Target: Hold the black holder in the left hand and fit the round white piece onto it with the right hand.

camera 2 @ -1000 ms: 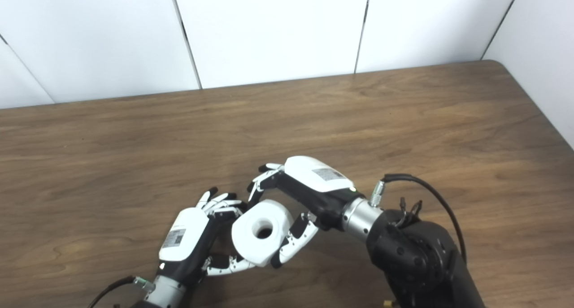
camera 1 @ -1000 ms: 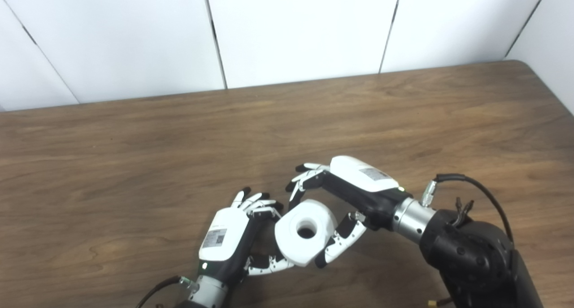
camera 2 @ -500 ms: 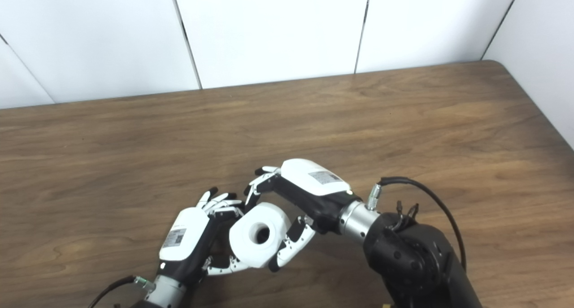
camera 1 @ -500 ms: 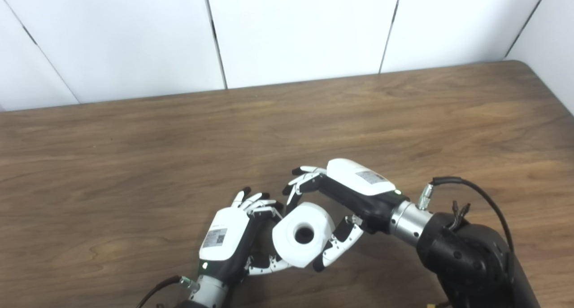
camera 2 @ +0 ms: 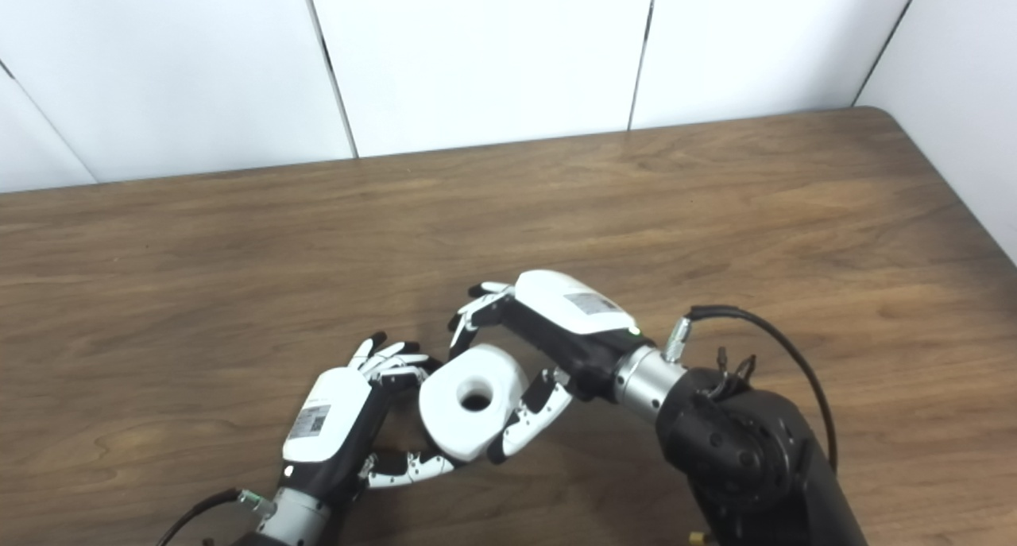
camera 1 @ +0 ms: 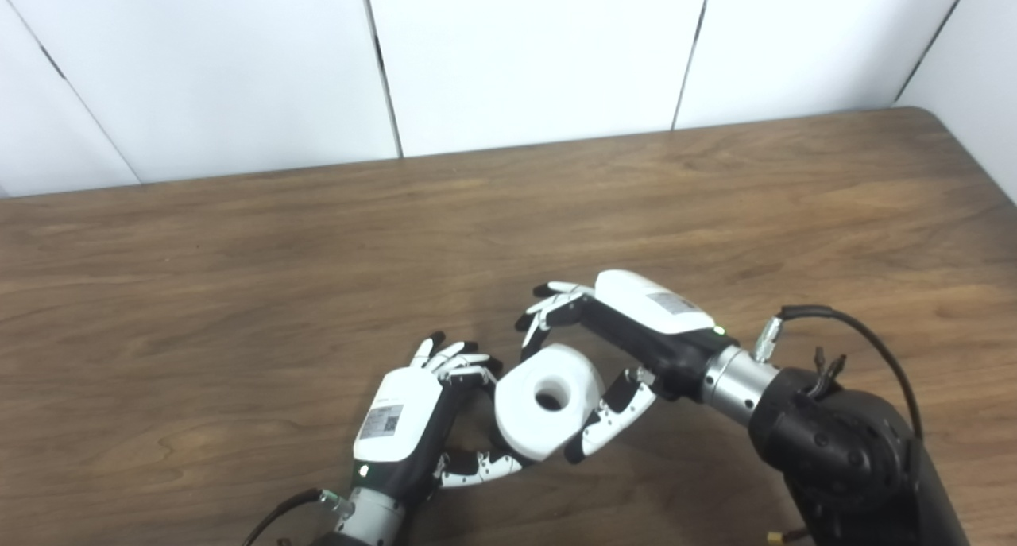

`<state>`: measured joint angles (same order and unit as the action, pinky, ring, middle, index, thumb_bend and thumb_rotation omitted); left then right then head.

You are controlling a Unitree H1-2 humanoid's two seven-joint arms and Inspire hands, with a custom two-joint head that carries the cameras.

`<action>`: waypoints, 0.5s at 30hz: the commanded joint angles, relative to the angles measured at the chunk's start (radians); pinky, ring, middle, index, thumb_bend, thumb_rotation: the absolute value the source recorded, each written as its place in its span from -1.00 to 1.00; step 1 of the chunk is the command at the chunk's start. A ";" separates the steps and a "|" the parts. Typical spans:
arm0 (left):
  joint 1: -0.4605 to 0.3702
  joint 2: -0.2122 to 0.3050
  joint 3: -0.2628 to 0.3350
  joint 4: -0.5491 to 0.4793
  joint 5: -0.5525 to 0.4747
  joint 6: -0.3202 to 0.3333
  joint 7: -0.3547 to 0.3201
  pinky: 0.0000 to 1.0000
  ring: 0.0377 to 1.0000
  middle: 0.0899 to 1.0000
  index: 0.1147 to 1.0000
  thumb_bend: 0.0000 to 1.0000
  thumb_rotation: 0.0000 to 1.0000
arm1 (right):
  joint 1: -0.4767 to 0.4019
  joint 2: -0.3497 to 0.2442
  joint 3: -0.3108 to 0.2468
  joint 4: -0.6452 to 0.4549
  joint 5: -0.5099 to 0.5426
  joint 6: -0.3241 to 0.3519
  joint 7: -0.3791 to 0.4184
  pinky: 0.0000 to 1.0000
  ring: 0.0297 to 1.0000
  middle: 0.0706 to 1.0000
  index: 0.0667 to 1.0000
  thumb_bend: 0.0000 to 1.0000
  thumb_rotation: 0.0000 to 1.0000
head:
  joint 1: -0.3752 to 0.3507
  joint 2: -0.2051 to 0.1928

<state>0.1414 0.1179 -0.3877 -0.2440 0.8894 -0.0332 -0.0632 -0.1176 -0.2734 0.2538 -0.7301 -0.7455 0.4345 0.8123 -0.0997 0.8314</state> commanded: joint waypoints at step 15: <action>-0.012 0.004 -0.001 -0.014 0.014 0.013 -0.007 1.00 0.75 0.49 -0.17 0.05 -0.89 | -0.003 -0.028 -0.027 0.014 0.040 0.007 -0.059 0.60 0.82 0.55 -0.11 0.05 -0.74 | -0.003 0.002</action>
<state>0.1414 0.1182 -0.3877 -0.2488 0.8895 -0.0287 -0.0710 -0.1084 -0.2920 0.2266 -0.7106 -0.7105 0.4595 0.7816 -0.1012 0.8330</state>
